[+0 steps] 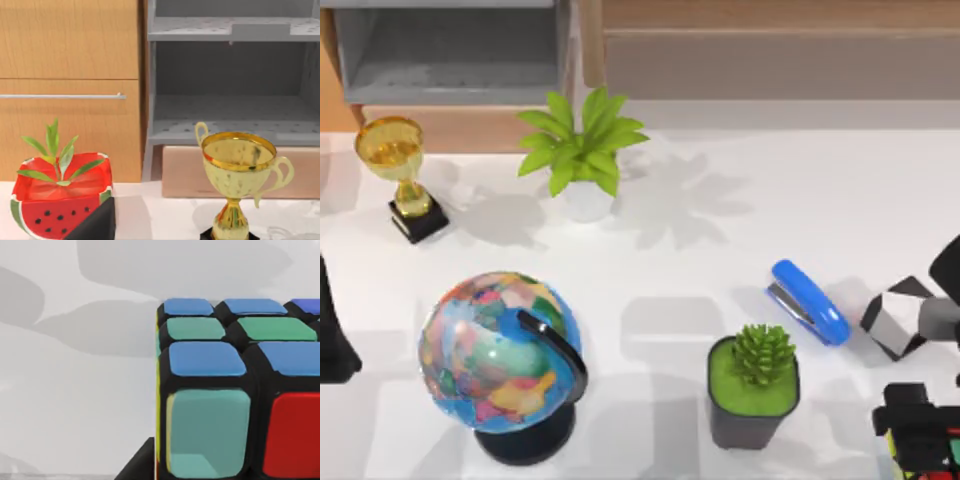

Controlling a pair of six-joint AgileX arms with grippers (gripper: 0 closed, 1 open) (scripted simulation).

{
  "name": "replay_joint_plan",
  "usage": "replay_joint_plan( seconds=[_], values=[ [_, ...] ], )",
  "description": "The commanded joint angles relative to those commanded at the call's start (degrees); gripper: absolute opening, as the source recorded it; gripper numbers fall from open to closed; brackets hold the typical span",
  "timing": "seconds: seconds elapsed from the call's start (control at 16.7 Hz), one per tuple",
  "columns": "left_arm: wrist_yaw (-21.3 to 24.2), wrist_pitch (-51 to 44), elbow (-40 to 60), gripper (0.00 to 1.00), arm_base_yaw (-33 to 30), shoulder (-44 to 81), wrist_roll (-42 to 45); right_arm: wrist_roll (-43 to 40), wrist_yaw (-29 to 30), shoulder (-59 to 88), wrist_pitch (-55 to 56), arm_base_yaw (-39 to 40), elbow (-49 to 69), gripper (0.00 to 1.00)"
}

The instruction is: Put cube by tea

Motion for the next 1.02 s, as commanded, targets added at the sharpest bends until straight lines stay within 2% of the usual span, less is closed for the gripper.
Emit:
replay_joint_plan(
  seconds=[0.42,1.02],
  values=[
    [0.0,0.0,0.0,1.0,0.0,0.0,0.0,-0.3,0.6,1.2,0.1,-0.1,-1.5,0.0],
    [0.0,0.0,0.0,1.0,0.0,0.0,0.0,-0.3,0.6,1.2,0.1,-0.1,-1.5,0.75]
  ],
)
